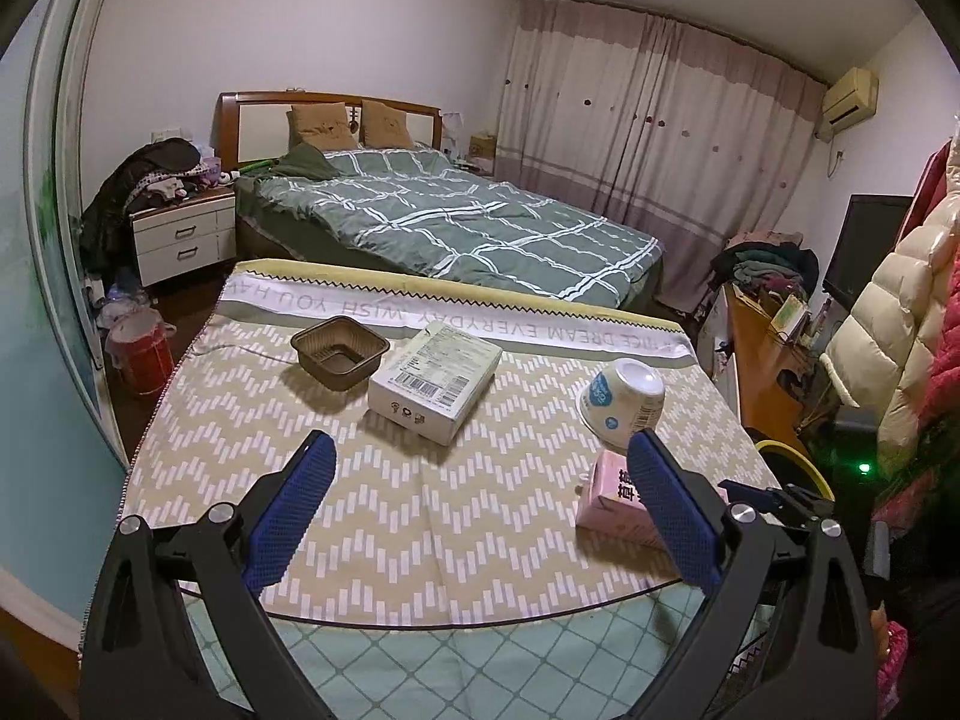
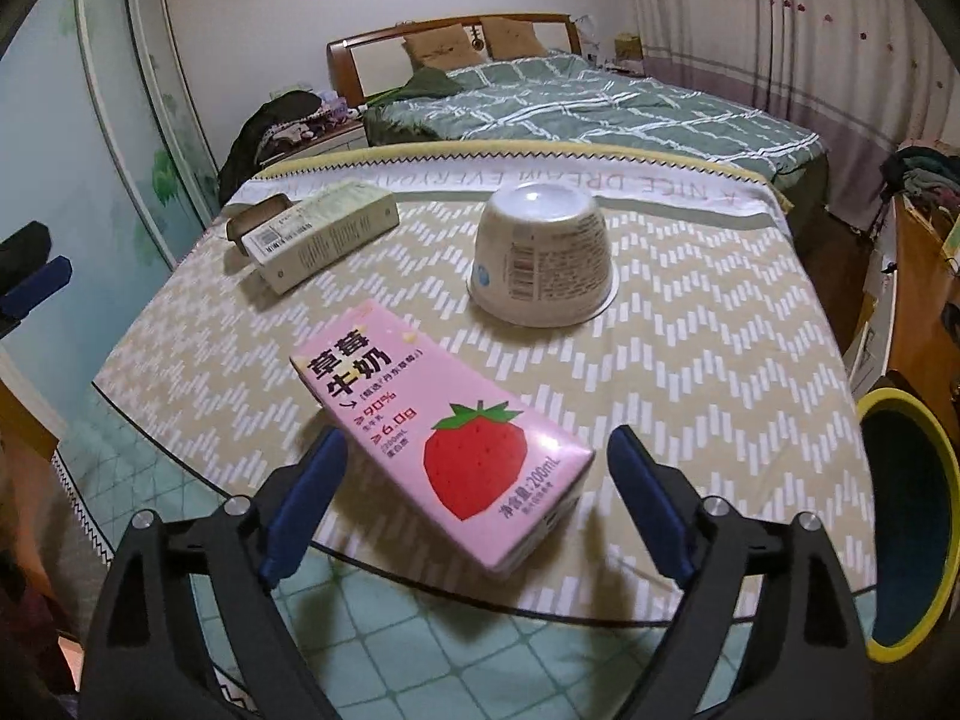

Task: Collect trash
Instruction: 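Grasp the pink strawberry milk carton with the right gripper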

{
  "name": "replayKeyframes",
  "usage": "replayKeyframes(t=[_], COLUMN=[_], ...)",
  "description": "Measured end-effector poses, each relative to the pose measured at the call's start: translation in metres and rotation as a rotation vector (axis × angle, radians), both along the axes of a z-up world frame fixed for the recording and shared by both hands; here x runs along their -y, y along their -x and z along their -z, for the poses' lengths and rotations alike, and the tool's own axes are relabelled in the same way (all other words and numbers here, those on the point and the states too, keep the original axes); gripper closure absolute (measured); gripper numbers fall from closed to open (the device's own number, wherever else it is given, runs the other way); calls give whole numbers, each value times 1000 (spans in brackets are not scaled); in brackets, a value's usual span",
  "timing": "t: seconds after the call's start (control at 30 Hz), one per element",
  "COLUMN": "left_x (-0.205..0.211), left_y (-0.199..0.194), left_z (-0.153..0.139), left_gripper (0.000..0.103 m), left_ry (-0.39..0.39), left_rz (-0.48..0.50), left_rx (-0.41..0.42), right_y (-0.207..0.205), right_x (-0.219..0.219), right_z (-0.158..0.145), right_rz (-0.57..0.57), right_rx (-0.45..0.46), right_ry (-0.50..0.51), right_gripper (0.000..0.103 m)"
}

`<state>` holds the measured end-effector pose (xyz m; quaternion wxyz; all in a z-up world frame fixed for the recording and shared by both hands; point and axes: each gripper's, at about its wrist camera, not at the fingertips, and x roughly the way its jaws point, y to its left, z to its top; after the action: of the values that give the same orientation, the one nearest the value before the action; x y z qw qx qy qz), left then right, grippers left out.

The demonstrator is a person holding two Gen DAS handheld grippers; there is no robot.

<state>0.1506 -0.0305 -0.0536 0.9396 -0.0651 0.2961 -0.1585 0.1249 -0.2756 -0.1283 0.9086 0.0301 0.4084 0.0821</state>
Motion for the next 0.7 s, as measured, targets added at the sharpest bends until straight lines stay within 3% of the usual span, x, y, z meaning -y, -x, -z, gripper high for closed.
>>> replayKeyframes(t=[0.13, 0.43, 0.7], left_x=[2, 2, 3], left_y=[-1, -3, -2], left_z=[3, 6, 6], left_gripper=[7, 7, 7], left_ry=[4, 10, 10], left_rz=[9, 3, 5], left_rx=[-10, -14, -15], right_y=[-7, 6, 23], right_x=[-2, -22, -48], right_z=[4, -2, -11], right_rz=[-19, -87, -191], right_rx=[3, -2, 20], right_ry=[-19, -46, -53], right_gripper=[20, 37, 39])
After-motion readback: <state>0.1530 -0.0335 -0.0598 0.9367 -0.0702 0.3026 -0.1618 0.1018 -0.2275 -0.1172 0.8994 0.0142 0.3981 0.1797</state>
